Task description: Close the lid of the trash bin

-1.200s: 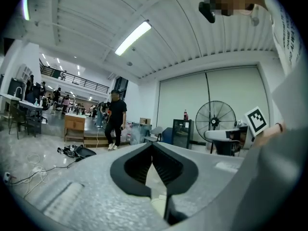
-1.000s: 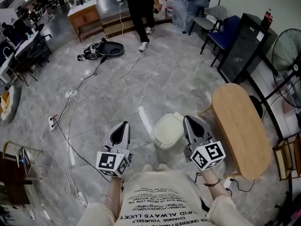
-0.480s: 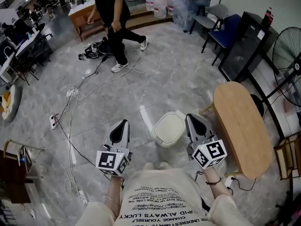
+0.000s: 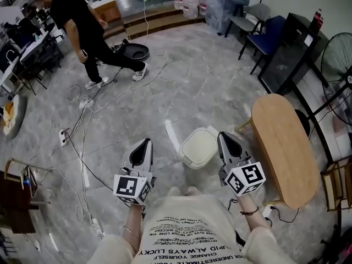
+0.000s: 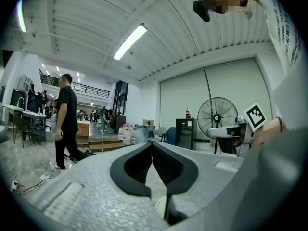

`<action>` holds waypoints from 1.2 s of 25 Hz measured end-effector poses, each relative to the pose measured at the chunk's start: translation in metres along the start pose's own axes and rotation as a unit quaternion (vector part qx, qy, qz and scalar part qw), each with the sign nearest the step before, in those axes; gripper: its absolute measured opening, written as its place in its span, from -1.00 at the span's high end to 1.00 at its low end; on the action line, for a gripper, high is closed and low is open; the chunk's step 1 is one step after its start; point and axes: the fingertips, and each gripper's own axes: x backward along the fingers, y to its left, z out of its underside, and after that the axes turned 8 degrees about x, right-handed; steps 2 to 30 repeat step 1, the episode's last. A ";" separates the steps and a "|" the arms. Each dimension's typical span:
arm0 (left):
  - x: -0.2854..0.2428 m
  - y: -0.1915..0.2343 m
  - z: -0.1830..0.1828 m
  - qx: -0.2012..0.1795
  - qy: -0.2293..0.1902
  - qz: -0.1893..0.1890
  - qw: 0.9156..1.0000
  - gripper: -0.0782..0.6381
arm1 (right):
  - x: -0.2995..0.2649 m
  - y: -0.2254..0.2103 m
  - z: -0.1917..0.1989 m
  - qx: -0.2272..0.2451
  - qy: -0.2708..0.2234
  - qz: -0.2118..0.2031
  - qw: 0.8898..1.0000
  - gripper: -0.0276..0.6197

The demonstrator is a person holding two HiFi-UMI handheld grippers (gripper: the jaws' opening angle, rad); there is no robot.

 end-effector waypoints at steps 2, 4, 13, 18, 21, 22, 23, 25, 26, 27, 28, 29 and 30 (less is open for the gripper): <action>0.000 0.000 0.000 -0.002 0.000 0.000 1.000 0.72 | 0.000 0.001 0.000 0.000 0.000 0.000 1.000 0.90; 0.000 0.000 0.000 -0.002 0.000 0.000 1.000 0.72 | 0.000 0.001 0.000 0.000 0.000 0.000 1.000 0.90; 0.000 0.000 0.000 -0.002 0.000 0.000 1.000 0.72 | 0.000 0.001 0.000 0.000 0.000 0.000 1.000 0.90; 0.000 0.000 0.000 -0.002 0.000 0.000 1.000 0.72 | 0.000 0.001 0.000 0.000 0.000 0.000 1.000 0.90; 0.000 0.000 0.000 -0.002 0.000 0.000 1.000 0.72 | 0.000 0.001 0.000 0.000 0.000 0.000 1.000 0.90; 0.000 0.000 0.000 -0.002 0.000 0.000 1.000 0.72 | 0.000 0.001 0.000 0.000 0.000 0.000 1.000 0.90; 0.000 0.000 0.000 -0.002 0.000 0.000 1.000 0.72 | 0.000 0.001 0.000 0.000 0.000 0.000 1.000 0.90; 0.000 0.000 0.000 -0.002 0.000 0.000 1.000 0.72 | 0.000 0.001 0.000 0.000 0.000 0.000 1.000 0.90; 0.000 0.000 0.000 -0.002 0.000 0.000 1.000 0.72 | 0.000 0.001 0.000 0.000 0.000 0.000 1.000 0.90; 0.000 0.000 0.000 -0.002 0.000 0.000 1.000 0.72 | 0.000 0.001 0.000 0.000 0.000 0.000 1.000 0.90; 0.000 0.000 0.000 -0.002 0.000 0.000 1.000 0.72 | 0.000 0.001 0.000 0.000 0.000 0.000 1.000 0.90; 0.000 0.000 0.000 -0.002 0.000 0.000 1.000 0.72 | 0.000 0.001 0.000 0.000 0.000 0.000 1.000 0.90; 0.000 0.000 0.000 -0.002 0.000 0.000 1.000 0.72 | 0.000 0.001 0.000 0.000 0.000 0.000 1.000 0.90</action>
